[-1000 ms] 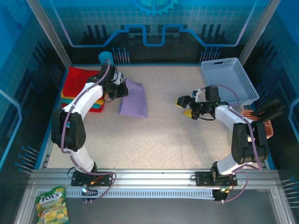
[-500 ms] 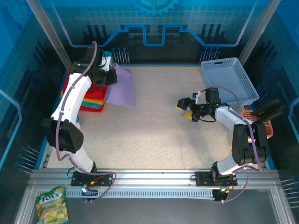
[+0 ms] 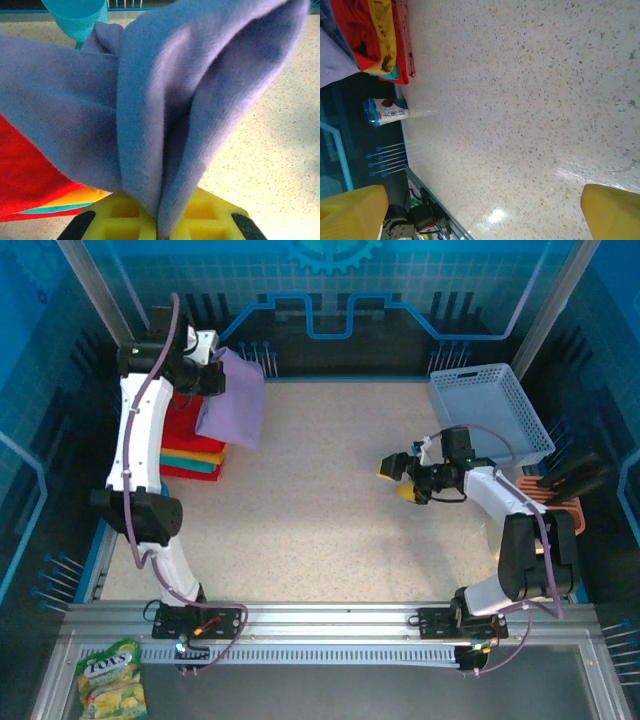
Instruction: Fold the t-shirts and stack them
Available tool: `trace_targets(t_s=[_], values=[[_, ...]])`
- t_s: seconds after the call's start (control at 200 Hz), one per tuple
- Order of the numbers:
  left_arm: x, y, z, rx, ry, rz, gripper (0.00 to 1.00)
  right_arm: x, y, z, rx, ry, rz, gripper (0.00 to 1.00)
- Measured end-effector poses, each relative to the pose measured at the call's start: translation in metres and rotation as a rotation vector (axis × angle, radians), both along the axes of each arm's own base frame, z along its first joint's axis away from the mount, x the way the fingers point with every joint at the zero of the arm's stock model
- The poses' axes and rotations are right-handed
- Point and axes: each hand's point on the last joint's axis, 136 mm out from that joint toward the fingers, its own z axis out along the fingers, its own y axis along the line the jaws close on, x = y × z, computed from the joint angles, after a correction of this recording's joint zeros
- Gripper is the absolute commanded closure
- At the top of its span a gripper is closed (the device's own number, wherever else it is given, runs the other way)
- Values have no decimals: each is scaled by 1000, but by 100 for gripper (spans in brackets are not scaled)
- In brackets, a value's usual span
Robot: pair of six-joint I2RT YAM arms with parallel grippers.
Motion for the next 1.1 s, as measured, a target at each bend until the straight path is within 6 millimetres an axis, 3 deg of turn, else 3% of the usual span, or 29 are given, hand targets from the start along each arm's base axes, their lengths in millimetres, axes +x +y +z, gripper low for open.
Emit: trace_targets(t_s=[0.245,0.58,0.895,1.101], values=[[0,24,-17,3,70,17,100,-6,-4,-1,-40,19,4,0],[0,46,5,29,12,18,100,-8,-1,0,-98,28,20,0],[12,79,-28,37,88,59,100,-8,18,0,-161,18,70,0],[17,94,-33,48,87,71,100,-7,34,-6,-201,34,111,0]])
